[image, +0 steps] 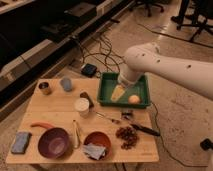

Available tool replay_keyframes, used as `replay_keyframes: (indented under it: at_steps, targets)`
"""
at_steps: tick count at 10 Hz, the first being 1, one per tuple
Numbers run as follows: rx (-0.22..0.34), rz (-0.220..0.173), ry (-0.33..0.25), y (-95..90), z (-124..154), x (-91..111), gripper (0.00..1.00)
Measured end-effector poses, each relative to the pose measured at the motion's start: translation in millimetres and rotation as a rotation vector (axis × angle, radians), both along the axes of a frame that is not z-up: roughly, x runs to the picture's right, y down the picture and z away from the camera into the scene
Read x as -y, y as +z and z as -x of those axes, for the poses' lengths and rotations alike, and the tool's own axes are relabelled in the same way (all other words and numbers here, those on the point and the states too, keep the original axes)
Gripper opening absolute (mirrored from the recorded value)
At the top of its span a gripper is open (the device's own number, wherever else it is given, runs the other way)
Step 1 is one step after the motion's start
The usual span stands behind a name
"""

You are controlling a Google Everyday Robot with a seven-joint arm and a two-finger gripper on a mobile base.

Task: Place eraser in plastic cup

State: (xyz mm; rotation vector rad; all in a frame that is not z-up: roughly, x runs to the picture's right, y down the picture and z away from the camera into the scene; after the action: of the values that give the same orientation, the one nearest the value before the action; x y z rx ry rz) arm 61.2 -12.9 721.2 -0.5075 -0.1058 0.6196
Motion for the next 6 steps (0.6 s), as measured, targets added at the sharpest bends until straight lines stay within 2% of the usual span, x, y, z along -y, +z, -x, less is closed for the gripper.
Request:
replay_keyframes:
  at_steps: [1, 3, 6]
  targets:
    - [0.005, 0.000, 0.019, 7.5, 9, 9, 0.80]
    - [0.021, 0.023, 0.063, 20.2, 24, 28, 0.80]
    - [0.024, 0.032, 0.100, 31.8, 63, 52, 0.80]
